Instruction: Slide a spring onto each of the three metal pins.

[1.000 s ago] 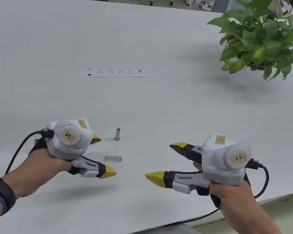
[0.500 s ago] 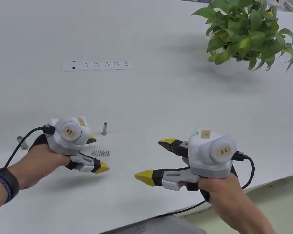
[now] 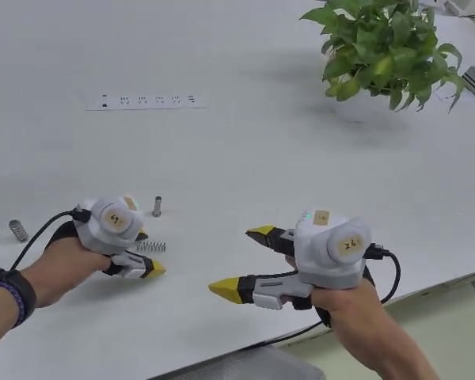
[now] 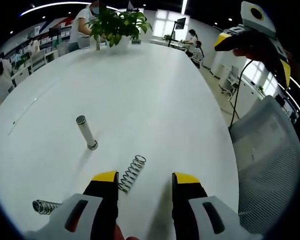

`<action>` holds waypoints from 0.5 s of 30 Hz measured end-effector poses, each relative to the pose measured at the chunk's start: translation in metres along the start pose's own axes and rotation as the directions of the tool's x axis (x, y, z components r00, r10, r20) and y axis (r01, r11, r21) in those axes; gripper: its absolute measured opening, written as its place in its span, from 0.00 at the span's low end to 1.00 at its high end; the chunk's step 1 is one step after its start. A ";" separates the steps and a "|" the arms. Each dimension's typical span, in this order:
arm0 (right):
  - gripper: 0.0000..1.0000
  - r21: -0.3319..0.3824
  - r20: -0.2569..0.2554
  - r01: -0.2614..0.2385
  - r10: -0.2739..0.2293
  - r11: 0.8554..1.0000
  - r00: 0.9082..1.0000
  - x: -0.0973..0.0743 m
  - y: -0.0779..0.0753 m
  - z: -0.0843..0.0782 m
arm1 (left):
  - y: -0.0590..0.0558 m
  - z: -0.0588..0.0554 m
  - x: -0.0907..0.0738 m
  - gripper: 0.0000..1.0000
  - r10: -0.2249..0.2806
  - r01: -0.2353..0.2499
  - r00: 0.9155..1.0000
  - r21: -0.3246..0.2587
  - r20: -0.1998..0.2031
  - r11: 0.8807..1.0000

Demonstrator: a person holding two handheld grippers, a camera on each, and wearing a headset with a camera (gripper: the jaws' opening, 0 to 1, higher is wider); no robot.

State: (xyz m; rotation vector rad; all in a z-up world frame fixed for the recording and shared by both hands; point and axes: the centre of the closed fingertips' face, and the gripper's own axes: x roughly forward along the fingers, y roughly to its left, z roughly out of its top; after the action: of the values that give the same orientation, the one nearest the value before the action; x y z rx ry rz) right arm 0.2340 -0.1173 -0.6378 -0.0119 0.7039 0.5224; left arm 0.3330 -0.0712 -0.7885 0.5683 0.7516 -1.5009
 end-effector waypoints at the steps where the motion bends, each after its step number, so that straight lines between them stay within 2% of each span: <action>1: 0.66 0.002 0.002 0.002 -0.002 1.000 1.000 0.000 0.000 0.000 | 0.000 -0.001 0.001 0.34 0.000 0.001 1.000 0.002 -0.003 1.000; 3: 0.66 0.004 0.002 0.001 -0.001 1.000 1.000 -0.001 0.000 -0.001 | 0.002 -0.004 0.001 0.28 0.017 -0.016 1.000 0.028 -0.014 0.999; 5: 0.65 0.003 -0.001 0.001 -0.001 1.000 1.000 -0.001 0.001 -0.002 | 0.009 -0.004 0.000 0.14 0.064 -0.061 0.998 0.129 -0.023 0.990; 6: 0.64 0.005 -0.001 0.004 -0.004 1.000 1.000 -0.001 0.000 -0.003 | 0.009 -0.005 0.000 0.08 0.066 -0.063 0.998 0.136 -0.021 0.989; 8: 0.64 0.014 0.008 0.006 -0.006 1.000 1.000 -0.003 -0.001 -0.002 | 0.008 -0.005 0.003 0.06 0.058 -0.057 0.998 0.103 -0.008 0.993; 10: 0.64 0.016 0.013 0.012 -0.012 1.000 1.000 -0.004 -0.002 -0.002 | 0.008 -0.006 0.002 0.03 0.060 -0.059 0.998 0.105 -0.008 0.993; 15: 0.63 0.030 0.030 0.022 -0.023 0.999 0.999 -0.007 -0.004 -0.002 | 0.005 -0.005 -0.002 0.03 0.073 -0.072 0.997 0.092 -0.008 0.993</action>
State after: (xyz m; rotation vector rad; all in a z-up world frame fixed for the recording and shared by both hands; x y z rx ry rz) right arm 0.2296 -0.1240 -0.6359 0.0161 0.6807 0.4898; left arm 0.3376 -0.0661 -0.7910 0.6661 0.6666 -1.4717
